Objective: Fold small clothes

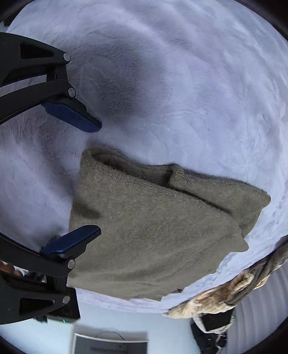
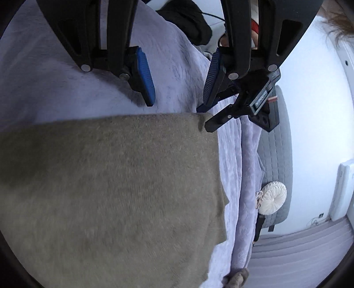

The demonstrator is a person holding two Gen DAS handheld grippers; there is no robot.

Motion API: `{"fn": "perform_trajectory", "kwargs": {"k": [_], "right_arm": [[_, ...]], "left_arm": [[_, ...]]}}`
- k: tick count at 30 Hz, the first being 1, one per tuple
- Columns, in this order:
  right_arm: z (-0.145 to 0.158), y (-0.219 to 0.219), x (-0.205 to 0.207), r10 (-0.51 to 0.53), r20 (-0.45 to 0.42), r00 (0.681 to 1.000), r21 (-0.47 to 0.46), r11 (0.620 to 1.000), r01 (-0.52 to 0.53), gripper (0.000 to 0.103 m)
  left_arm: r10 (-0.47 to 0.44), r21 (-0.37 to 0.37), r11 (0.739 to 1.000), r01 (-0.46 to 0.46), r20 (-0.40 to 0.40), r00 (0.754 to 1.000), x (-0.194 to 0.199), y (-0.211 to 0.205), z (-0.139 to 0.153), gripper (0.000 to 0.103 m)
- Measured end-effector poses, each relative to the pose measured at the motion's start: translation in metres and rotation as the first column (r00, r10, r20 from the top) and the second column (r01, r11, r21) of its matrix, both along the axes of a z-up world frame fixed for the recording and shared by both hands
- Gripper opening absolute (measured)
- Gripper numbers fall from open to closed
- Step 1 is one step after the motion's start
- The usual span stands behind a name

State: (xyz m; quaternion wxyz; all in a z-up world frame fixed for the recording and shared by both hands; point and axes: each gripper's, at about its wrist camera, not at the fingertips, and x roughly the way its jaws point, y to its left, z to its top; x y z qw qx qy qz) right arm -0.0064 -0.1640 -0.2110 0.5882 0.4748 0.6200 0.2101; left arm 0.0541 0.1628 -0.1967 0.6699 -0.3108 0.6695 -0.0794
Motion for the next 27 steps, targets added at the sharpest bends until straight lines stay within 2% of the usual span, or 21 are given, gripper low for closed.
{"fn": "perform_trajectory", "kwargs": {"k": [2,3,4,5,6,7,8,10,12,14,18,20,22,25,27], "right_arm": [[-0.009,0.008,0.004,-0.058,-0.010,0.998,0.014,0.998,0.058,0.050],[-0.012,0.012,0.005,-0.089,-0.008,0.996,0.015,0.996,0.089,0.050],[-0.015,0.014,0.008,-0.123,-0.009,0.992,0.022,0.992,0.123,0.050],[-0.017,0.016,0.010,-0.149,-0.015,0.989,0.032,0.988,0.150,0.050],[-0.019,0.017,0.014,-0.176,-0.024,0.984,0.049,0.983,0.177,0.045],[-0.022,0.019,0.017,-0.196,-0.040,0.980,0.061,0.978,0.198,0.033],[-0.023,0.021,0.022,-0.196,-0.052,0.979,0.059,0.978,0.199,0.010],[-0.012,0.023,0.030,-0.179,-0.019,0.984,0.045,0.983,0.180,0.010],[0.011,0.025,0.033,-0.117,0.064,0.991,0.022,0.993,0.115,0.010],[0.022,0.027,0.029,-0.068,0.092,0.993,-0.021,0.997,0.070,0.010],[-0.006,0.034,0.017,-0.016,0.016,1.000,-0.104,0.994,0.018,0.008],[-0.020,0.039,0.014,0.008,0.006,1.000,-0.146,0.989,-0.007,0.008],[-0.016,0.036,0.015,0.036,0.023,0.999,-0.149,0.988,-0.032,0.008],[-0.006,0.038,0.012,0.083,0.029,0.996,-0.166,0.983,-0.077,0.010],[0.003,0.034,0.008,0.109,0.022,0.994,-0.181,0.978,-0.103,0.011]], "left_arm": [[0.076,-0.059,0.995,-0.076,-0.001,0.997,-0.005,0.006,-0.001,0.086],[0.129,-0.076,0.989,-0.128,0.008,0.992,-0.006,0.009,-0.001,0.080],[0.167,-0.090,0.982,-0.165,0.015,0.986,-0.005,0.010,-0.002,0.059],[0.193,-0.100,0.977,-0.191,0.009,0.981,-0.004,0.012,-0.004,0.049],[0.214,-0.110,0.971,-0.212,0.010,0.977,-0.002,0.013,-0.006,0.024],[0.218,-0.127,0.969,-0.214,0.022,0.976,-0.001,0.012,-0.006,0.016],[0.209,-0.116,0.972,-0.203,0.039,0.977,-0.002,0.012,-0.002,0.016],[0.125,-0.053,0.992,-0.119,0.128,0.984,0.002,0.006,0.020,0.016],[0.036,-0.001,0.999,-0.037,0.211,0.977,0.001,-0.005,0.044,0.016],[-0.020,0.031,0.999,0.013,0.235,0.972,-0.003,-0.010,0.051,0.016],[-0.070,0.111,0.992,0.051,0.168,0.983,-0.009,-0.006,0.016,0.016],[-0.057,0.088,0.995,0.044,0.147,0.988,-0.015,0.001,0.003,0.016],[-0.049,0.078,0.996,0.038,0.155,0.987,-0.019,0.009,0.008,0.016],[-0.104,0.160,0.984,0.078,0.162,0.981,-0.020,0.007,0.018,0.016],[-0.122,0.186,0.978,0.091,0.158,0.980,-0.019,0.002,0.021,0.016]]}}
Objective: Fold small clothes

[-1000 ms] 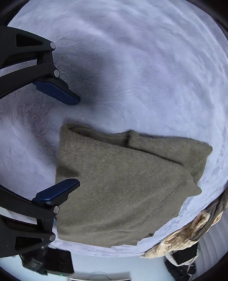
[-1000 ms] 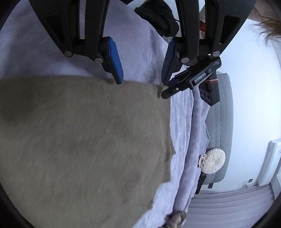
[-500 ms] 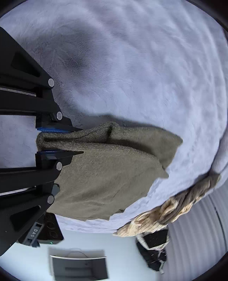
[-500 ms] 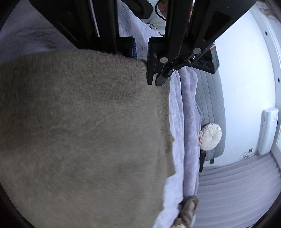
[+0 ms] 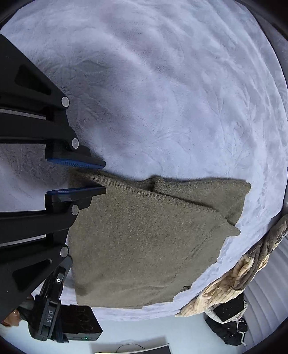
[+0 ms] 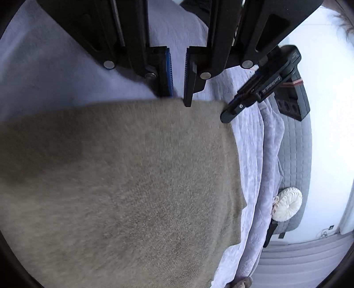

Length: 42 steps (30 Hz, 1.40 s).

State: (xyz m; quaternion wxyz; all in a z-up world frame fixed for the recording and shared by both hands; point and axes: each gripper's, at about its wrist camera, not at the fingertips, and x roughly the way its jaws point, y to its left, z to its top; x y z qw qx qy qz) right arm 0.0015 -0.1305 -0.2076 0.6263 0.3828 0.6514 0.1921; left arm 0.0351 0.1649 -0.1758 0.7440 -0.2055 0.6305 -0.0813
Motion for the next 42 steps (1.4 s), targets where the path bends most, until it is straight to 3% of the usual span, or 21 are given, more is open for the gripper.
{"fn": "perform_trajectory", "kwargs": {"k": [4,6,7,11,14,15,16,17,18,23,26,28,34,36,39,40,41,42], "right_arm": [[0.032,-0.041,-0.006,-0.019,0.043,0.999,-0.084,0.996,0.023,0.015],[0.043,-0.084,-0.011,-0.116,0.050,0.992,-0.137,0.983,0.122,0.043],[0.042,-0.107,-0.016,-0.167,0.053,0.984,-0.157,0.972,0.174,0.050],[0.040,-0.195,-0.037,-0.446,0.024,0.895,-0.227,0.869,0.440,0.051],[0.022,-0.229,-0.043,-0.572,-0.019,0.820,-0.187,0.808,0.559,0.050],[0.018,-0.232,-0.040,-0.582,-0.021,0.813,-0.179,0.802,0.570,0.043],[0.015,-0.235,-0.036,-0.578,-0.018,0.816,-0.182,0.804,0.566,0.035],[0.016,-0.236,-0.032,-0.564,-0.012,0.825,-0.194,0.811,0.552,0.014],[0.018,-0.234,-0.028,-0.550,0.000,0.835,-0.201,0.818,0.539,0.008],[0.049,-0.229,-0.031,-0.497,0.101,0.862,-0.252,0.825,0.505,0.008],[0.025,-0.240,-0.042,-0.482,0.043,0.875,-0.319,0.823,0.469,0.008],[0.020,-0.243,-0.047,-0.496,0.027,0.868,-0.278,0.830,0.483,0.008],[0.071,-0.239,-0.040,-0.316,0.180,0.932,-0.391,0.846,0.363,0.019],[0.073,-0.243,-0.032,-0.267,0.190,0.945,-0.424,0.845,0.325,0.036],[0.059,-0.246,-0.015,-0.209,0.164,0.964,-0.424,0.867,0.260,0.038],[0.051,-0.246,-0.008,-0.186,0.140,0.973,-0.412,0.882,0.228,0.036],[0.047,-0.244,-0.003,-0.163,0.125,0.979,-0.407,0.891,0.200,0.013],[0.046,-0.241,-0.001,-0.136,0.115,0.984,-0.414,0.894,0.172,0.005]], "left_arm": [[-0.003,0.011,1.000,0.003,-0.010,1.000,-0.002,0.001,0.002,0.016],[-0.009,0.020,1.000,0.009,-0.017,1.000,-0.001,-0.002,0.001,0.016],[-0.012,0.025,1.000,0.012,-0.019,1.000,0.000,-0.005,0.000,0.016],[-0.021,0.047,0.999,0.022,-0.023,1.000,-0.002,-0.007,-0.003,0.016],[-0.019,0.057,0.998,0.021,-0.028,0.999,0.000,-0.009,-0.004,0.016],[-0.020,0.064,0.998,0.021,-0.030,0.999,0.003,-0.015,-0.004,0.016],[-0.022,0.070,0.997,0.024,-0.031,0.999,0.004,-0.017,-0.004,0.016],[-0.025,0.077,0.997,0.028,-0.033,0.999,0.005,-0.018,-0.003,0.016],[-0.028,0.082,0.996,0.031,-0.034,0.999,0.005,-0.018,-0.003,0.016],[-0.030,0.092,0.995,0.033,-0.034,0.999,0.005,-0.021,-0.004,0.016],[-0.022,0.092,0.995,0.026,-0.037,0.999,0.006,-0.021,-0.007,0.016],[-0.020,0.095,0.995,0.024,-0.036,0.999,0.006,-0.021,-0.004,0.016],[-0.031,0.099,0.994,0.035,-0.040,0.999,0.007,-0.021,-0.005,0.016],[-0.028,0.104,0.994,0.032,-0.041,0.999,0.007,-0.022,-0.005,0.016],[-0.031,0.114,0.993,0.035,-0.040,0.999,0.007,-0.024,-0.005,0.016],[-0.031,0.114,0.993,0.035,-0.040,0.999,0.007,-0.024,-0.004,0.016],[-0.032,0.115,0.993,0.036,-0.041,0.999,0.007,-0.024,-0.004,0.016],[-0.033,0.116,0.993,0.038,-0.041,0.999,0.007,-0.024,-0.003,0.016]]}}
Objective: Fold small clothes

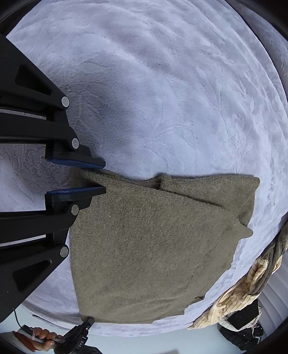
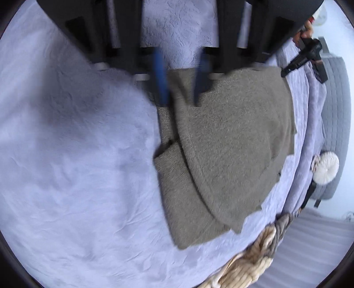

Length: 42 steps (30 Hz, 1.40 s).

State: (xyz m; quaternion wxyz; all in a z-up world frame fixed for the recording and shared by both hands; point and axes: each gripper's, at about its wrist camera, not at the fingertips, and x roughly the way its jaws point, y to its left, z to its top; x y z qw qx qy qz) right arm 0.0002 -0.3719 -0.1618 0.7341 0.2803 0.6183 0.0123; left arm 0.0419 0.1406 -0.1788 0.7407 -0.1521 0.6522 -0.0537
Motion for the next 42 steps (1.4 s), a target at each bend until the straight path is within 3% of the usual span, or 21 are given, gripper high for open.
{"fn": "perform_trajectory", "kwargs": {"k": [4,9,16,22,27,29,30,31,33,35,42], "right_arm": [[0.009,-0.006,-0.008,0.010,0.016,1.000,-0.026,1.000,-0.010,0.005],[-0.013,-0.014,-0.022,-0.018,-0.025,1.000,-0.029,0.999,0.017,0.005],[0.009,-0.005,-0.029,-0.017,-0.038,0.999,-0.110,0.994,0.013,0.006],[0.032,0.015,-0.040,-0.022,-0.019,1.000,-0.152,0.988,0.018,0.006],[0.038,0.056,-0.037,0.077,-0.007,0.997,-0.120,0.990,-0.077,0.008],[0.035,0.074,-0.034,0.117,-0.008,0.993,-0.100,0.988,-0.118,0.010],[0.034,0.082,-0.033,0.132,-0.008,0.991,-0.093,0.987,-0.132,0.013],[0.032,0.089,-0.031,0.145,-0.009,0.989,-0.083,0.986,-0.145,0.016],[0.030,0.101,-0.030,0.162,-0.011,0.987,-0.062,0.985,-0.163,0.037],[0.028,0.114,-0.027,0.181,-0.008,0.983,-0.043,0.982,-0.182,0.047],[0.024,0.151,-0.023,0.245,-0.018,0.969,-0.003,0.970,-0.245,0.047]], "left_arm": [[-0.015,0.003,1.000,0.015,0.007,1.000,0.000,-0.001,-0.001,0.016],[-0.007,0.004,1.000,0.007,0.004,1.000,0.001,-0.002,-0.002,0.016],[-0.010,0.025,1.000,0.010,-0.005,1.000,0.000,-0.003,0.007,0.017],[-0.030,0.090,0.995,0.030,-0.006,1.000,-0.006,-0.011,0.019,0.017],[-0.044,0.099,0.994,0.044,-0.004,0.999,-0.012,-0.015,0.021,0.017],[-0.033,0.095,0.995,0.034,-0.011,0.999,-0.013,-0.014,0.020,0.065],[-0.015,0.117,0.993,0.015,-0.006,1.000,-0.015,-0.013,0.021,0.103],[-0.006,0.138,0.990,0.003,0.017,1.000,-0.017,-0.013,0.025,0.102],[-0.015,0.147,0.989,0.011,0.027,1.000,-0.018,-0.012,0.027,0.102],[-0.010,0.161,0.987,0.005,0.033,0.999,-0.018,-0.010,0.028,0.102],[0.003,0.255,0.967,-0.013,0.039,0.999,-0.014,-0.002,0.027,0.102]]}}
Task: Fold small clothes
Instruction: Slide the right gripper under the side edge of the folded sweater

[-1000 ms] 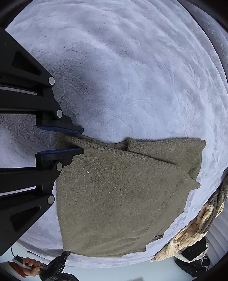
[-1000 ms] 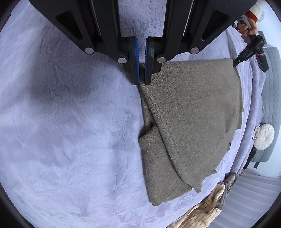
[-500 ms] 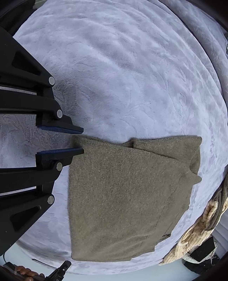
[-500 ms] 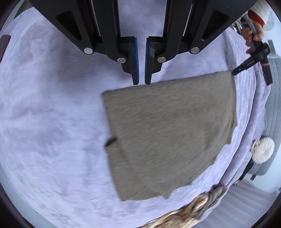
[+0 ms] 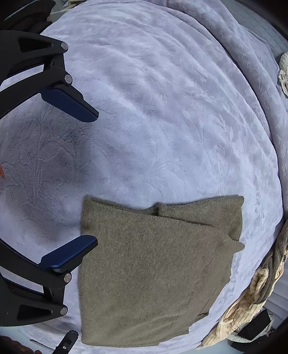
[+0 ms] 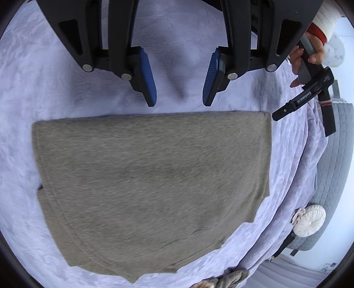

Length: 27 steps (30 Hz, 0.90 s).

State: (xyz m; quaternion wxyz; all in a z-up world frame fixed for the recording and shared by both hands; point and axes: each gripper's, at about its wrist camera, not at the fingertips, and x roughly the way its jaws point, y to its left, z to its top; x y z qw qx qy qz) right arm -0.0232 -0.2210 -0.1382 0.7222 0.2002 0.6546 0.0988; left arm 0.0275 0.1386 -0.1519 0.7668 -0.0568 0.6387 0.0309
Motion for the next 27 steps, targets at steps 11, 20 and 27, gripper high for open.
{"fn": "perform_trajectory", "kwargs": {"k": [11,20,27], "right_arm": [[-0.010,0.038,-0.002,0.067,-0.028,0.997,0.039,0.997,-0.066,0.047],[-0.024,0.063,-0.002,0.059,-0.057,0.997,0.113,0.992,-0.052,0.055],[-0.036,0.080,0.006,0.030,-0.077,0.997,0.190,0.982,-0.015,0.055]], "left_arm": [[0.003,-0.054,0.999,-0.005,-0.039,0.999,0.008,0.007,-0.013,0.102],[0.016,-0.145,0.989,-0.023,-0.049,0.999,0.017,0.022,-0.019,0.102],[0.021,-0.180,0.983,-0.035,-0.080,0.997,0.019,0.034,-0.025,0.102]]}}
